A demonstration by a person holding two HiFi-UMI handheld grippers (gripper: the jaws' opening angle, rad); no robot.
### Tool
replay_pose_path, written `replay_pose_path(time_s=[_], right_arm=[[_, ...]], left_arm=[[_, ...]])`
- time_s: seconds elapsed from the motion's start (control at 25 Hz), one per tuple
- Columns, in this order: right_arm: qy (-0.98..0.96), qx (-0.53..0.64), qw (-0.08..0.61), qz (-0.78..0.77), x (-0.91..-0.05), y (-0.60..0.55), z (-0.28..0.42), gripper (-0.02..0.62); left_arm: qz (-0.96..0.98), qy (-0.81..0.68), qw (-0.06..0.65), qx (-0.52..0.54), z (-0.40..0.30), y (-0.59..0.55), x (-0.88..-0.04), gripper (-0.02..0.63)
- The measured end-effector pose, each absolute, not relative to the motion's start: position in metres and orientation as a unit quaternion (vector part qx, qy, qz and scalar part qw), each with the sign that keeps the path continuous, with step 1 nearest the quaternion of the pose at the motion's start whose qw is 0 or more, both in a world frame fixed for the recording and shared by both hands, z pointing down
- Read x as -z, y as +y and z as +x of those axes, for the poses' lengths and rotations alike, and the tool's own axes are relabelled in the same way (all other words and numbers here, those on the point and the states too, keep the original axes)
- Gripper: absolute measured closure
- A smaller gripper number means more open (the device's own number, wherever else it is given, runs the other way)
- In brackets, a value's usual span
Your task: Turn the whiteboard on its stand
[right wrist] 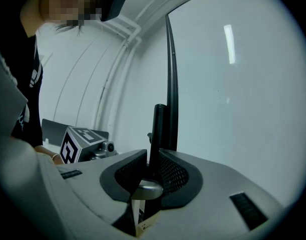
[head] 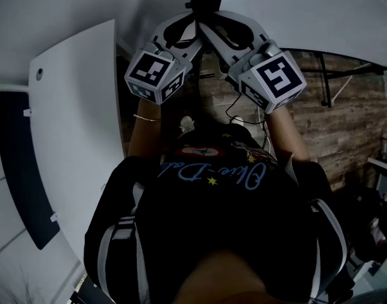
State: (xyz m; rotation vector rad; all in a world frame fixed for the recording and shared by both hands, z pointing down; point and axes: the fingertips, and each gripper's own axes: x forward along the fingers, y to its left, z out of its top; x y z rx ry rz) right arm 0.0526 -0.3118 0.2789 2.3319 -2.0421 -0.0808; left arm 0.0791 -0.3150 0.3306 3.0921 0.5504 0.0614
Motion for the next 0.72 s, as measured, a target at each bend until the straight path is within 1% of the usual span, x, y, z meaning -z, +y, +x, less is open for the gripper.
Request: replay_pose_path(time_s=[0.72], right_arm=[[-0.672, 0.027, 0.025, 0.74, -0.279, -0.323, 0.042, 0.531]], left_arm=[[0.987, 0.16, 0.0, -0.021, 0.069, -0.327, -0.331, 0.443]])
